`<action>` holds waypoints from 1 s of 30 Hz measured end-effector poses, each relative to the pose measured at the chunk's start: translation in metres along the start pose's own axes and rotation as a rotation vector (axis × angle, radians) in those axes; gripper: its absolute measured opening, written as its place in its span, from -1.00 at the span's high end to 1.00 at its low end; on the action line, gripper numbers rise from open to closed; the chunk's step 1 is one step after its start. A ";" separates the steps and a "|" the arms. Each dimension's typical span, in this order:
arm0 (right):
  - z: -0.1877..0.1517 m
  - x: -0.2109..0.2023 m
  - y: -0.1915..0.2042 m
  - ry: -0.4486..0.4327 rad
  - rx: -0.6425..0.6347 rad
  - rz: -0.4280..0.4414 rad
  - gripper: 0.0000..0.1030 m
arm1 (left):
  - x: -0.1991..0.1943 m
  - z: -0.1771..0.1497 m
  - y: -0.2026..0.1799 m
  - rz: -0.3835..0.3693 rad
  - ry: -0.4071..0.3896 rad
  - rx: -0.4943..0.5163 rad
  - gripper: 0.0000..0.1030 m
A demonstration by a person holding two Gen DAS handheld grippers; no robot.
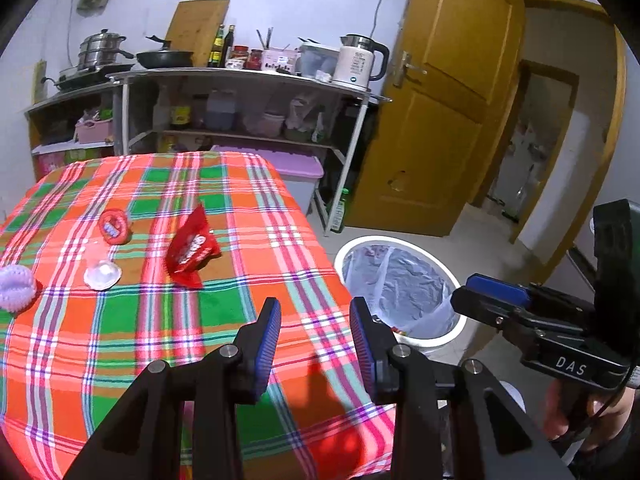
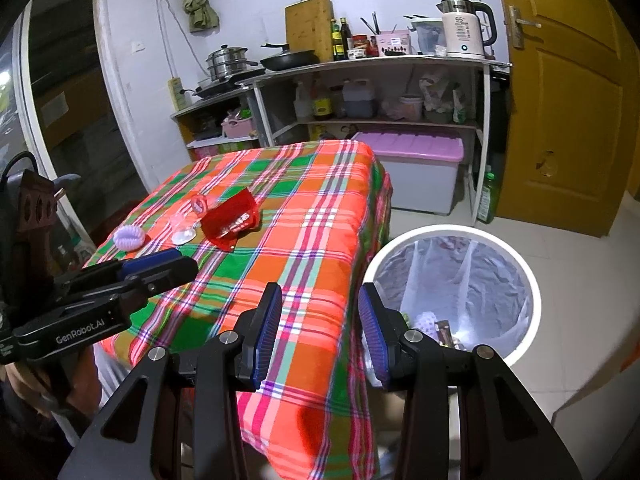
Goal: Collect trash
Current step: 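Move both open tools back over the table, then grasp the red printed wrapper with the right tool and lift it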
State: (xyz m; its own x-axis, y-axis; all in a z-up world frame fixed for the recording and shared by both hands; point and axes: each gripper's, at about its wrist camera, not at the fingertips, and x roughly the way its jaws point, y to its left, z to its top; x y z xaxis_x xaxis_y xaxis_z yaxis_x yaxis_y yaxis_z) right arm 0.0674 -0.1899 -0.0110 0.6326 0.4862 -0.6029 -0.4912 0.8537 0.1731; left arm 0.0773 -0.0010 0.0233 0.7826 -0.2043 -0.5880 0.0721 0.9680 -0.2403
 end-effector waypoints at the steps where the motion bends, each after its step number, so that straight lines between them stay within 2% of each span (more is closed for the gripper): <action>1: -0.001 0.001 0.002 0.002 -0.001 0.003 0.20 | -0.001 -0.001 0.003 0.006 0.001 -0.006 0.31; 18: 0.003 0.044 0.033 0.074 -0.014 0.095 0.20 | -0.010 -0.012 0.074 0.125 -0.005 -0.132 0.31; 30: 0.025 0.079 0.062 0.096 0.007 0.154 0.13 | -0.018 -0.014 0.125 0.197 -0.027 -0.212 0.31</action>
State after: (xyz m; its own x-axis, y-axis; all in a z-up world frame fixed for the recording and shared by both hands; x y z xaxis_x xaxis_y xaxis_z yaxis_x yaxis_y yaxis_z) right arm 0.1023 -0.0941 -0.0287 0.4902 0.5912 -0.6405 -0.5730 0.7723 0.2743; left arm 0.0639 0.1216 -0.0069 0.7852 -0.0084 -0.6192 -0.2116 0.9361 -0.2811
